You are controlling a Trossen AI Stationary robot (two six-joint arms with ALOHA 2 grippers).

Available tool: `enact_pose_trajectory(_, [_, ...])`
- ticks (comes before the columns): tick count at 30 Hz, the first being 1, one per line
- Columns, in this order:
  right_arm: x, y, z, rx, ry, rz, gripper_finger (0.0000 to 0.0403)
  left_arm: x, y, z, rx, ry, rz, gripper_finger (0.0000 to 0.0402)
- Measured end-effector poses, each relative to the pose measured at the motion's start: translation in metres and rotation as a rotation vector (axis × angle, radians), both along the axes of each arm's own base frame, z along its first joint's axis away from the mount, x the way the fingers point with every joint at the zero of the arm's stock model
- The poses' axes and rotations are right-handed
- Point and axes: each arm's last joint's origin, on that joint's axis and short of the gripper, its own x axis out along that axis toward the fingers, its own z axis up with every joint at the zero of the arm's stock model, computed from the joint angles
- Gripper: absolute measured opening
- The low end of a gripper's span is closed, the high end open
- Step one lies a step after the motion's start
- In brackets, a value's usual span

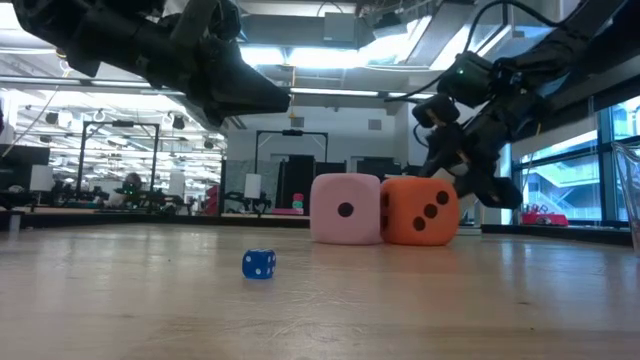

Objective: Pick & Place Dice
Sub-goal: Put the large orange die into the transparent container

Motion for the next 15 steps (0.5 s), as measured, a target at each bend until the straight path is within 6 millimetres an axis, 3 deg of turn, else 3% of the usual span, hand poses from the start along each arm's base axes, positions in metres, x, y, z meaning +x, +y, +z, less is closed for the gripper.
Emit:
enact_pose_trajectory(4, [-0.003, 0.001, 0.004, -0.017, -0.012, 0.023, 0.0128, 0.0, 0.0, -0.001, 0.002, 0.01, 0.0, 0.0063])
enact_pose_trajectory(11, [-0.012, 0.006, 0.015, -0.045, -0.024, 0.062, 0.0112, -0.007, -0.001, 0.001, 0.004, 0.064, -0.079, 0.0067])
enact_pose_trajectory(15, [-0.021, 0.009, 0.031, -0.115, -0.077, 0.102, 0.0109, -0.014, 0.0, 0.009, 0.002, 0.062, -0.077, 0.0067])
